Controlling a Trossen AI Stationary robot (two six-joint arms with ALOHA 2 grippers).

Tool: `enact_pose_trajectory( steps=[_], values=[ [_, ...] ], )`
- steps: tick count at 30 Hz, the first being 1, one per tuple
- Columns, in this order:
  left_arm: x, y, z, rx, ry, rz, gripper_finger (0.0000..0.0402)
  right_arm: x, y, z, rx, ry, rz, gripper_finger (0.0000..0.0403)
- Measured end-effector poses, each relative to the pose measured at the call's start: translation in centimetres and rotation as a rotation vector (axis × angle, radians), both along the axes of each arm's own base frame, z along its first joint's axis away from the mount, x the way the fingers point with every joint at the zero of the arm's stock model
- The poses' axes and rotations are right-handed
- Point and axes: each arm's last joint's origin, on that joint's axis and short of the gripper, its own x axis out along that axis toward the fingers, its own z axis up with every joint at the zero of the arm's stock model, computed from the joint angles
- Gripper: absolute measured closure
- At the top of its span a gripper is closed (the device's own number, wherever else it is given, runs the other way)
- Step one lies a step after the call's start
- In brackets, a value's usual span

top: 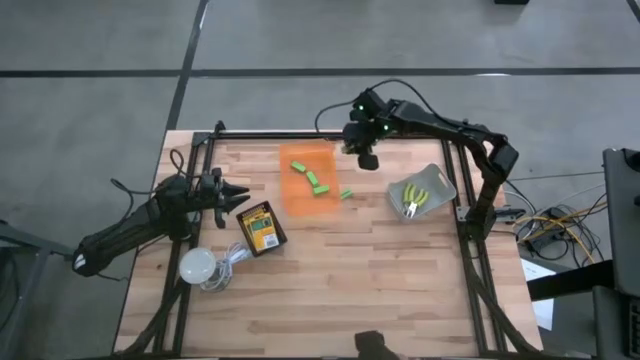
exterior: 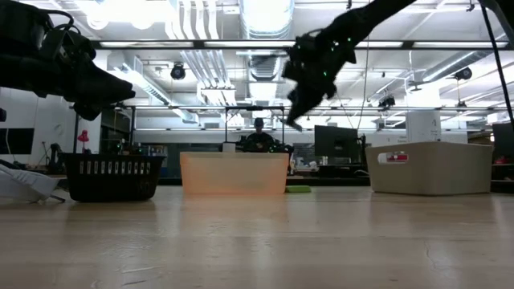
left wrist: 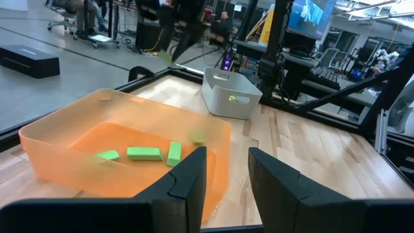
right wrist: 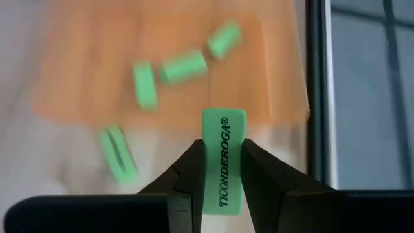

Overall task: Pick & Place School Supplies
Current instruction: Put the green eraser into the orange bin

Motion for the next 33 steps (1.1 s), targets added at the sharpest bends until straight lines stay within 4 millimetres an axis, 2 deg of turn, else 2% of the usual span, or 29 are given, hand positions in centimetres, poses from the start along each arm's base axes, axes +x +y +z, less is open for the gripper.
enact_pose_trajectory(
  steps=[4, 8, 11, 26, 33],
  values=[
    [0.0, 0.0, 0.0, 0.000, 0.000, 0.000, 0.0282, 1.4, 0.5, 1.8, 0.054, -0.153, 0.049, 0.0326],
    [0.0, 0.0, 0.0, 0.000, 0.000, 0.000, 0.0282, 2.9, 1.4, 2.3, 0.083, -0.249, 0.035, 0.0326],
    [0.0, 0.0, 0.0, 0.000, 0.000, 0.000, 0.0282, 4.1, 1.9, 2.3, 0.180, -0.306, -0.019, 0.0326],
    [0.0, 0.0, 0.0, 0.000, 0.000, 0.000, 0.0282, 7.9, 4.1, -1.3, 0.300, -0.321, 0.064, 0.0326],
    [0.0, 0.0, 0.0, 0.000, 0.000, 0.000, 0.0282, 9.0, 4.1, -3.5, 0.385, -0.337, 0.140, 0.0326]
  ],
)
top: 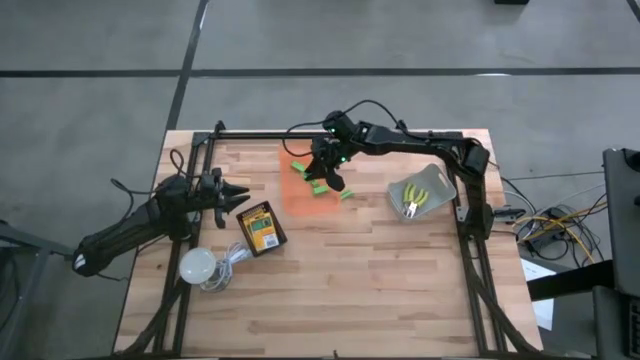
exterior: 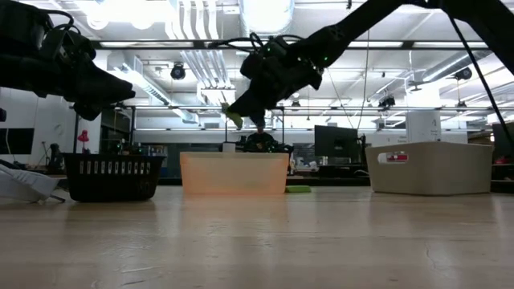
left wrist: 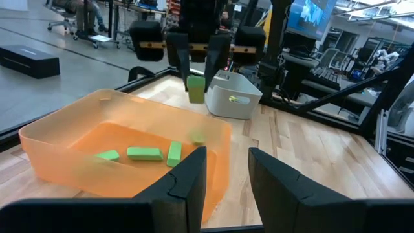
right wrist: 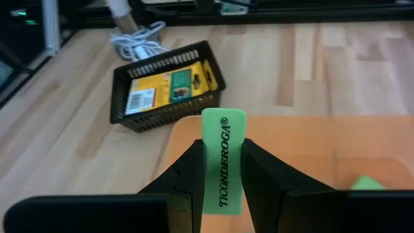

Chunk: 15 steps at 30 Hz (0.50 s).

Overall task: Pick & Place School Supplies
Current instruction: Put the green eraser into the orange bin

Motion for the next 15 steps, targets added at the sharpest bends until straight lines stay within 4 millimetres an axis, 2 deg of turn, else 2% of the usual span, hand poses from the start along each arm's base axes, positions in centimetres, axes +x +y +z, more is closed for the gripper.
enact_pose_trajectory(
  steps=[8, 15],
  values=[
    [0.0, 0.0, 0.0, 0.000, 0.000, 0.000, 0.0282, 0.2, -0.6, -1.4, 0.013, -0.099, 0.023, 0.0326],
    [0.0, 0.0, 0.0, 0.000, 0.000, 0.000, 0.0282, -0.6, 0.3, -4.3, 0.030, -0.126, 0.013, 0.0326]
  ],
)
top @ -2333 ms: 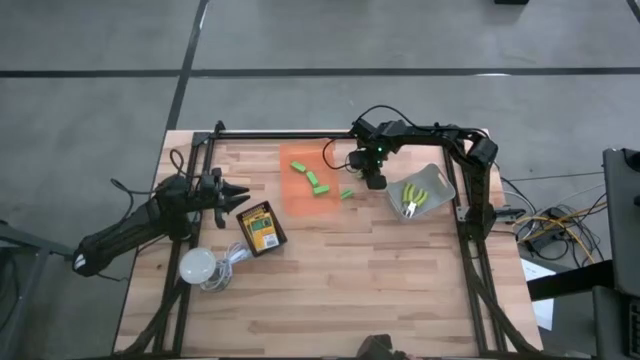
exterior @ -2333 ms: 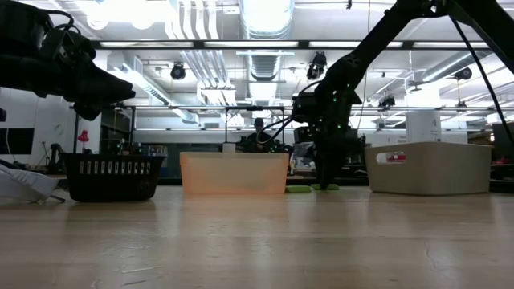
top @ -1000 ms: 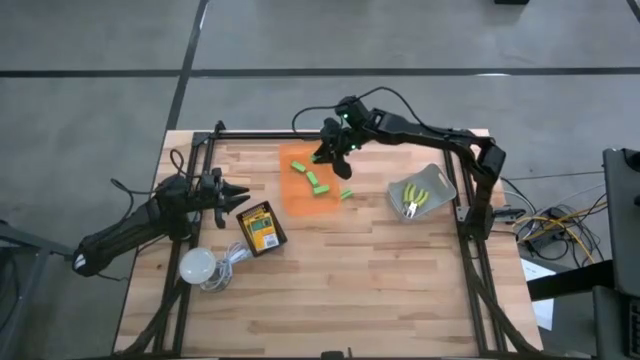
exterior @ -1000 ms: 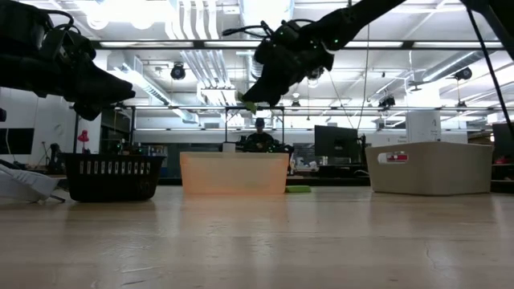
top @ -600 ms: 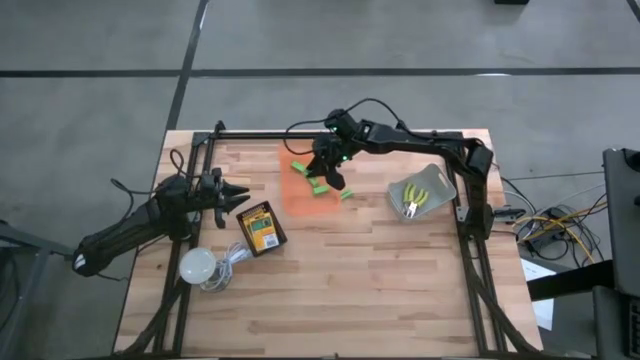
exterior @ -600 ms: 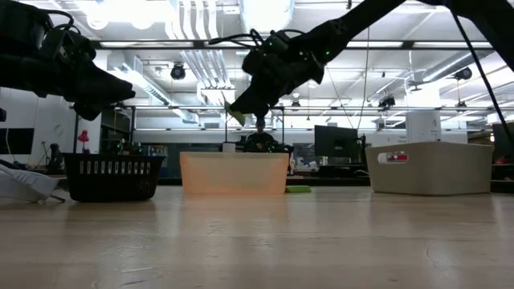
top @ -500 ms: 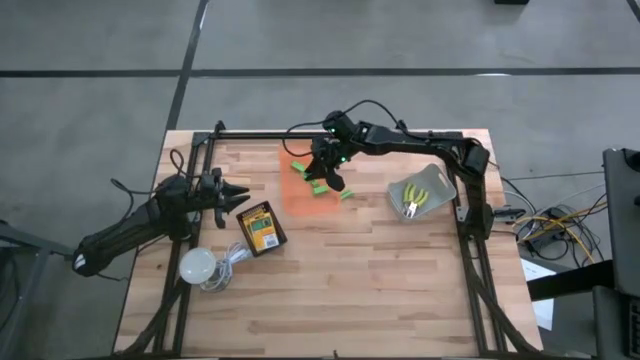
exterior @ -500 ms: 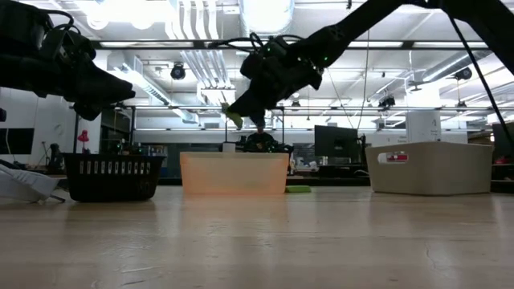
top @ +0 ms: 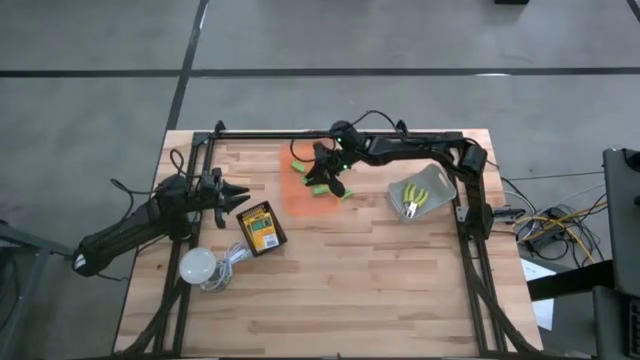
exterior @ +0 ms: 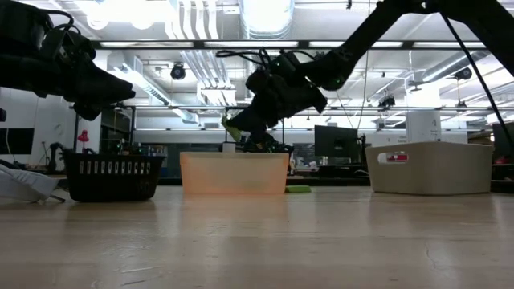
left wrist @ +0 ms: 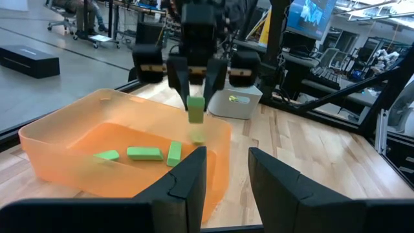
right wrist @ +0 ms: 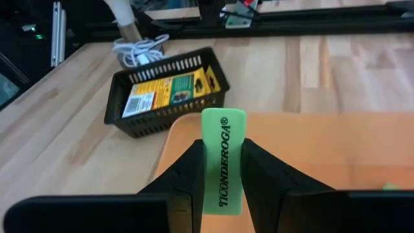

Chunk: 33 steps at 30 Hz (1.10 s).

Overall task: Pick & Place School Supplies
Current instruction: Put the green eraser into the orange bin

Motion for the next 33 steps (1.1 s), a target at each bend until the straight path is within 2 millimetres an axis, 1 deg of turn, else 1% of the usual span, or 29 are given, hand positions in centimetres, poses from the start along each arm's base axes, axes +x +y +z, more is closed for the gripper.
enact_pose_trajectory(
  steps=[4, 7, 12, 16, 22, 29, 31, 33],
  values=[
    [0.0, 0.0, 0.0, 0.000, 0.000, 0.000, 0.0282, -0.4, 0.5, -1.3, 0.001, 0.014, -0.021, 0.0326],
    [0.0, 0.0, 0.0, 0.000, 0.000, 0.000, 0.0282, -0.7, 1.0, -2.2, -0.042, 0.032, -0.031, 0.0326],
    [0.0, 0.0, 0.0, 0.000, 0.000, 0.000, 0.0282, -0.8, 1.7, -3.0, -0.068, 0.074, -0.077, 0.0322],
    [0.0, 0.0, 0.0, 0.000, 0.000, 0.000, 0.0282, -0.8, 1.9, -3.2, -0.071, 0.102, -0.105, 0.0303],
    [0.0, 0.0, 0.0, 0.000, 0.000, 0.000, 0.0282, -1.0, 2.2, -3.6, -0.067, 0.147, -0.100, 0.0266],
    [0.0, 0.0, 0.0, 0.000, 0.000, 0.000, 0.0282, -1.0, 2.2, -3.4, -0.054, 0.145, -0.109, 0.0253],
    [0.0, 0.0, 0.0, 0.000, 0.000, 0.000, 0.0282, -1.1, 2.0, -2.6, -0.044, 0.127, -0.125, 0.0252],
    [0.0, 0.0, 0.0, 0.000, 0.000, 0.000, 0.0282, -1.3, 1.7, -1.1, -0.057, 0.088, -0.135, 0.0252]
  ],
)
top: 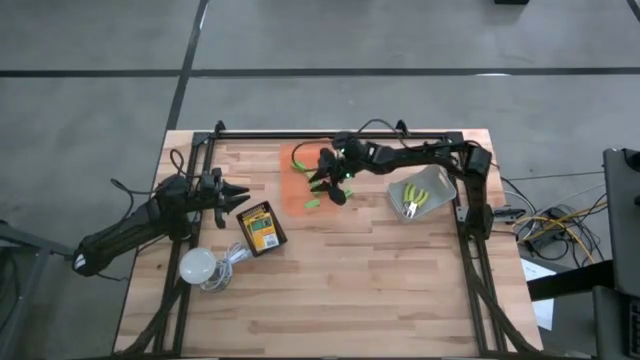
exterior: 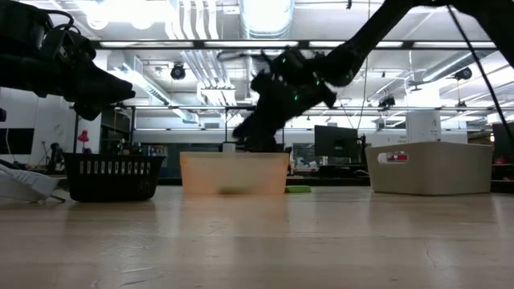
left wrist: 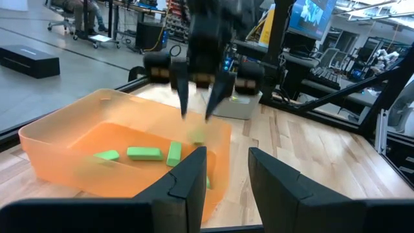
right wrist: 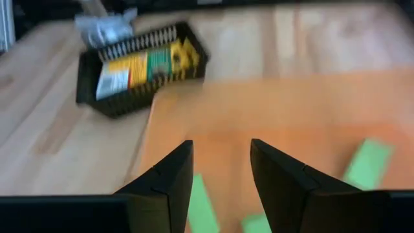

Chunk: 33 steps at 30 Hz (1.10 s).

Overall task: Pick & Place School Supplies
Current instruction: Put the green eraser into the orange bin

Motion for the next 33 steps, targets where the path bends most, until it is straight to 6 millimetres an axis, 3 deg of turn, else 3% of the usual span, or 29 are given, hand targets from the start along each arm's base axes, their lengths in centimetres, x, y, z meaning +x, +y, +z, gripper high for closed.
enact_pose_trajectory(
  steps=[6, 9, 14, 18, 26, 33],
  values=[
    [0.0, 0.0, 0.0, 0.000, 0.000, 0.000, 0.0282, -2.5, -1.0, 4.2, -0.100, -0.056, 0.011, 0.0252],
    [0.0, 0.0, 0.0, 0.000, 0.000, 0.000, 0.0282, -4.7, -1.8, 5.0, -0.110, -0.075, 0.068, 0.0250],
    [0.0, 0.0, 0.0, 0.000, 0.000, 0.000, 0.0282, -8.6, -2.4, 3.2, -0.091, -0.031, 0.109, 0.0233],
    [0.0, 0.0, 0.0, 0.000, 0.000, 0.000, 0.0282, -10.2, -1.6, 2.2, -0.174, 0.060, 0.108, 0.0209],
    [0.0, 0.0, 0.0, 0.000, 0.000, 0.000, 0.0282, -10.0, -0.3, -0.4, -0.221, 0.213, 0.122, 0.0196],
    [0.0, 0.0, 0.0, 0.000, 0.000, 0.000, 0.0282, -9.1, -0.8, -2.3, -0.156, 0.266, 0.104, 0.0195]
  ],
)
